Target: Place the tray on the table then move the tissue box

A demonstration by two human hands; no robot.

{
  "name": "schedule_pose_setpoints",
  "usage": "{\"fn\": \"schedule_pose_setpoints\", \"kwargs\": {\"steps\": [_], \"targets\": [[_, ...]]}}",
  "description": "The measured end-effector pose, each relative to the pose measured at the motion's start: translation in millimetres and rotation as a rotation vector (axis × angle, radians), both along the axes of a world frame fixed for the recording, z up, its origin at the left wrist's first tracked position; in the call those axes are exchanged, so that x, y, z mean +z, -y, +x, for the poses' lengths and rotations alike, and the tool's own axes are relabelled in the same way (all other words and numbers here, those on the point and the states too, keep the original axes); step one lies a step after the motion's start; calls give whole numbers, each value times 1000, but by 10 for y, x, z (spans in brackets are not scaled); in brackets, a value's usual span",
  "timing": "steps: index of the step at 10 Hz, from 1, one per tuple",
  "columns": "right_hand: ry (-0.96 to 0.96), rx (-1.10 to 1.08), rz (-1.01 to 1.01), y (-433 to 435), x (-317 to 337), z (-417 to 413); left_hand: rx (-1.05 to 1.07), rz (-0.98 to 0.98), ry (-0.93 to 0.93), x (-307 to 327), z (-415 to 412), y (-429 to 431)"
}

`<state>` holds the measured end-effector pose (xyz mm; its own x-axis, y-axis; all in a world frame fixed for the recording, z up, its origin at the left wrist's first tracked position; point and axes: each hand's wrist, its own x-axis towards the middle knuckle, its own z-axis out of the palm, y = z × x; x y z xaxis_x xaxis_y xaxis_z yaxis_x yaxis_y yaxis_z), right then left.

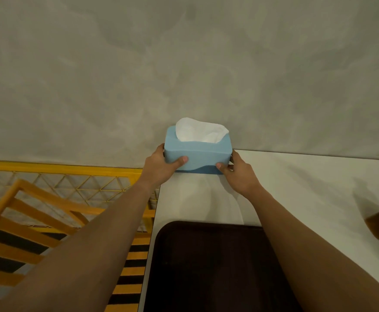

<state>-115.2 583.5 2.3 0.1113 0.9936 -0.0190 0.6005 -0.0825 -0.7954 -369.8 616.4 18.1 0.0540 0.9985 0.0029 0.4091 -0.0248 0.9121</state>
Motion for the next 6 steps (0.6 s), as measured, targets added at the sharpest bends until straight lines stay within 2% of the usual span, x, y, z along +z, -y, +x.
{"fn": "schedule_pose_setpoints", "kwargs": {"steps": [4, 6], "targets": [[47, 5, -30, -9, 2, -28, -6, -3, -21, -52, 16, -22], [135, 13, -82, 51, 231, -31, -3, -53, -27, 124, 48, 68]]}}
